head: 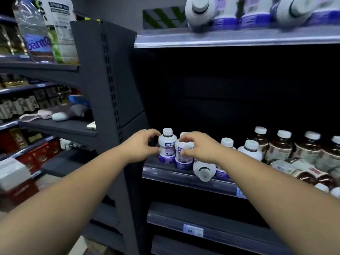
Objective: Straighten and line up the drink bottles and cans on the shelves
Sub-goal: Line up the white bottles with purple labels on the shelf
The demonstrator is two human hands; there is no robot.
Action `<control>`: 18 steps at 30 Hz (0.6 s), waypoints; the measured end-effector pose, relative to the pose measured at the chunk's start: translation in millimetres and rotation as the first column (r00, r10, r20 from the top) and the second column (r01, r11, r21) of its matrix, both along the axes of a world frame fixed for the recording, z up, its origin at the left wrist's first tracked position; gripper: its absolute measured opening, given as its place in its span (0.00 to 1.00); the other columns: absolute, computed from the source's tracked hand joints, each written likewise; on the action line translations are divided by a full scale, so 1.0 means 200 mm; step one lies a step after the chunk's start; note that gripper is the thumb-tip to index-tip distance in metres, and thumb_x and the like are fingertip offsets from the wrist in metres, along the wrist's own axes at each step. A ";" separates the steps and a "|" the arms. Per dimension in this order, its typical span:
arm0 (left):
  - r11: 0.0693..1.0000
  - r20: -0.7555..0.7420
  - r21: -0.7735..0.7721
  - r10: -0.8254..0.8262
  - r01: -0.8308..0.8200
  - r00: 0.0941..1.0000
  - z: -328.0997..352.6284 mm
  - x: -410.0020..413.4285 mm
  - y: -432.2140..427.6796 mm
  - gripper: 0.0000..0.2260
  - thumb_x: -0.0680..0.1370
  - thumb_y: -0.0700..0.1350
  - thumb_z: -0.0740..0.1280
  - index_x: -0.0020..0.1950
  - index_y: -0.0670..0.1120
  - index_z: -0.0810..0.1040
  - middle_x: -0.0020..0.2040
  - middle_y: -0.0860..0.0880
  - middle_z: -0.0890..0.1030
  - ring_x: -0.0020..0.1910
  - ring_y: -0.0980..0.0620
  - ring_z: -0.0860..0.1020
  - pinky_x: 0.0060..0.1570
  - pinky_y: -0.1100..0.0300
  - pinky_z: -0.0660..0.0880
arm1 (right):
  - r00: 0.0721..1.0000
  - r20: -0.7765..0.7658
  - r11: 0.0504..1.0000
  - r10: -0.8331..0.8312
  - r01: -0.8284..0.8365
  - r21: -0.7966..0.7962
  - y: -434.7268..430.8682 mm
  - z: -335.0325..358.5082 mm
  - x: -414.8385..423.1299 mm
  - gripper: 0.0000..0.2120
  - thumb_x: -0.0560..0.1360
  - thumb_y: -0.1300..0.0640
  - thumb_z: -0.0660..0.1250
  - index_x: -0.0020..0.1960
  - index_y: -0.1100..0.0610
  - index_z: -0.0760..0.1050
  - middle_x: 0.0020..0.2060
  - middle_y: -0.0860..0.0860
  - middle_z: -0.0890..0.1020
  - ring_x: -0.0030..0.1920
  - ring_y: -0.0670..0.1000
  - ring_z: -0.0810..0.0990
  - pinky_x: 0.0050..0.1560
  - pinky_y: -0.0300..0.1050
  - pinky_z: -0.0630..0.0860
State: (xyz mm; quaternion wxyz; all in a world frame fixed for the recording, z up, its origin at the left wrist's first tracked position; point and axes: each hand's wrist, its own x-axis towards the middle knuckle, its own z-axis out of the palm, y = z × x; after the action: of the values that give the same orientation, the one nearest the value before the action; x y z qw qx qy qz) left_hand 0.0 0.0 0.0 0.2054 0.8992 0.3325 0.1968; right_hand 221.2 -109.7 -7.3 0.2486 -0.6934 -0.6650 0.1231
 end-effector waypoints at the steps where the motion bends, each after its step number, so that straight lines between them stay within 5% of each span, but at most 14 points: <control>1: 1.000 0.016 0.003 -0.014 0.014 1.000 0.00 0.03 0.05 0.23 0.74 0.47 0.73 0.67 0.52 0.73 0.58 0.53 0.76 0.57 0.52 0.76 0.55 0.59 0.72 | 1.000 0.022 1.000 -0.018 0.017 0.026 0.04 0.00 0.01 0.21 0.73 0.49 0.72 0.66 0.48 0.75 0.62 0.46 0.75 0.61 0.47 0.75 0.62 0.45 0.72; 5: 0.995 -0.023 0.046 -0.089 0.090 0.996 -0.03 0.18 0.28 0.24 0.74 0.47 0.72 0.69 0.54 0.71 0.63 0.52 0.74 0.56 0.54 0.74 0.52 0.61 0.68 | 0.986 0.058 0.987 -0.158 0.156 0.037 0.15 -0.02 0.06 0.24 0.73 0.51 0.73 0.68 0.46 0.72 0.58 0.46 0.72 0.53 0.47 0.74 0.57 0.47 0.74; 10: 0.986 -0.034 0.023 -0.166 0.167 0.986 -0.05 0.38 0.48 0.25 0.76 0.45 0.69 0.73 0.53 0.69 0.70 0.49 0.71 0.64 0.52 0.72 0.58 0.62 0.68 | 0.965 0.081 0.969 -0.248 0.248 0.010 0.26 -0.04 0.06 0.25 0.74 0.51 0.72 0.70 0.46 0.71 0.59 0.47 0.73 0.58 0.49 0.75 0.61 0.49 0.74; 18: 0.981 -0.104 0.023 -0.190 0.194 0.976 -0.09 0.42 0.56 0.17 0.77 0.40 0.65 0.63 0.54 0.79 0.63 0.52 0.78 0.62 0.52 0.76 0.57 0.62 0.70 | 0.907 0.241 0.932 -0.346 0.363 -0.028 0.37 -0.03 0.02 0.21 0.77 0.41 0.67 0.67 0.46 0.72 0.59 0.48 0.74 0.57 0.52 0.76 0.56 0.51 0.75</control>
State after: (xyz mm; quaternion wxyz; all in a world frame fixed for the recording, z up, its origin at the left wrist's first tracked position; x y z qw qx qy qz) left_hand 84.2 111.6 -18.7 0.1916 0.9392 0.2508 0.1356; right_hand 226.2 -36.2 -13.5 0.1625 -0.8206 -0.5477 0.0180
